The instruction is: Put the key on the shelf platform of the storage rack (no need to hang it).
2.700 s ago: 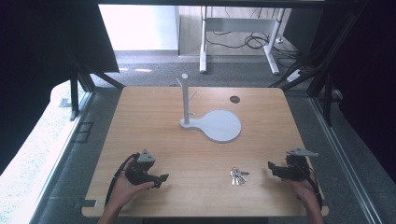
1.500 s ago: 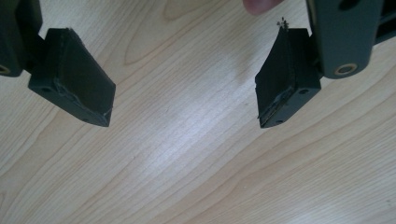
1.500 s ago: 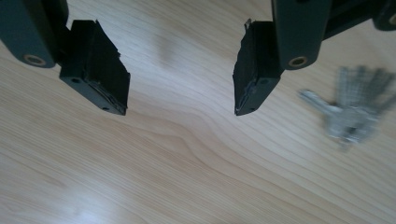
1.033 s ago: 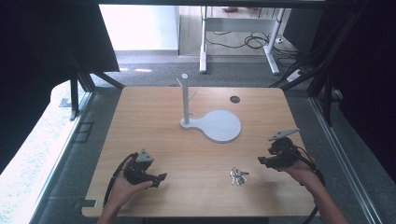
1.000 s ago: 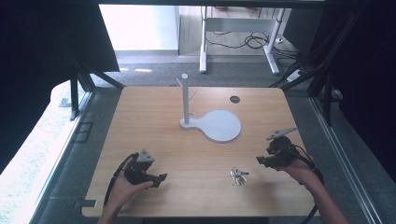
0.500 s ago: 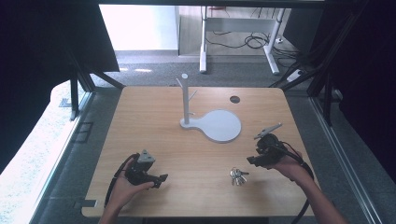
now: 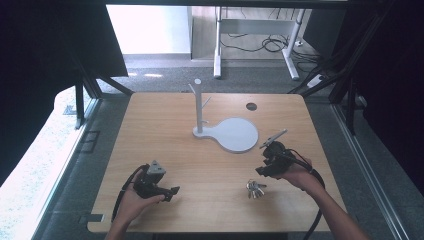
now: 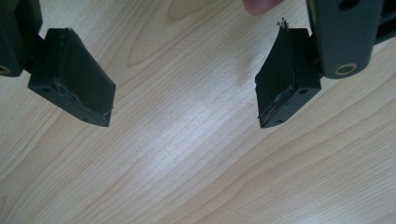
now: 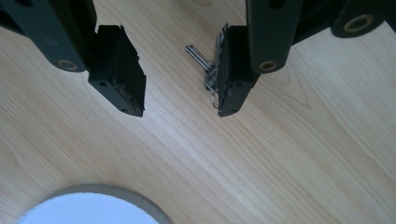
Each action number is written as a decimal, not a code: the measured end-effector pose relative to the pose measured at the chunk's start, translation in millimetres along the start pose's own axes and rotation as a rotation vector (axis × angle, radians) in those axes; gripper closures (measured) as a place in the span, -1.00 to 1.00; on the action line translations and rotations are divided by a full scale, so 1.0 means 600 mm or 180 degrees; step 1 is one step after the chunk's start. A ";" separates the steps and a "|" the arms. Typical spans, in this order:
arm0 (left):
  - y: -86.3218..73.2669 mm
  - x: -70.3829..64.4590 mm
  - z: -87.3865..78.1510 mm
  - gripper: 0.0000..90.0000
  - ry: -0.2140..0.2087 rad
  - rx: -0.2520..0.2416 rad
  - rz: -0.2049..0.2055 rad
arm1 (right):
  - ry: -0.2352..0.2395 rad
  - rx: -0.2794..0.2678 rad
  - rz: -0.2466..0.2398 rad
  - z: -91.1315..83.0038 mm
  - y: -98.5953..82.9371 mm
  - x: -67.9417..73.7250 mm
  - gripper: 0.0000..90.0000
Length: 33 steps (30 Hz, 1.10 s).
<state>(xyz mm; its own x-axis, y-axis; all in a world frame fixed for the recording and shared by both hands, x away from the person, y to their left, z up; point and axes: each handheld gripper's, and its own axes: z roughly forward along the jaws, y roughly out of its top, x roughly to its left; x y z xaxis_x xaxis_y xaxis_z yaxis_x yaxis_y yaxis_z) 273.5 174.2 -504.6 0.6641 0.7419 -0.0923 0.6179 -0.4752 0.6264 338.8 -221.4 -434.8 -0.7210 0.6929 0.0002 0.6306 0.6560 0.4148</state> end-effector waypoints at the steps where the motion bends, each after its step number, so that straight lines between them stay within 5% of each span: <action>1: 0.000 0.000 -0.001 -0.55 0.0006 -0.0003 -0.0011 | 0.0023 0.0019 -0.0018 0.004 0.004 0.004 0.17; 16: -0.001 0.001 0.002 -0.55 -0.0012 0.0017 -0.0014 | 0.0348 0.0296 0.0015 0.055 0.013 0.014 0.43; 33: 0.000 0.000 0.004 -0.55 -0.0026 0.0052 0.0033 | 0.0379 0.0552 0.0017 0.105 0.013 0.019 0.56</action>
<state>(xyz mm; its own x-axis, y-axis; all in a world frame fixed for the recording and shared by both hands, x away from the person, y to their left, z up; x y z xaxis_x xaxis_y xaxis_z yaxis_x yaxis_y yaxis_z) 274.4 173.2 -506.8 0.6738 0.7331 -0.0923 0.6178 -0.4904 0.6146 353.5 -189.5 -489.0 -0.7399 0.6630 0.1139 0.6670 0.7013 0.2516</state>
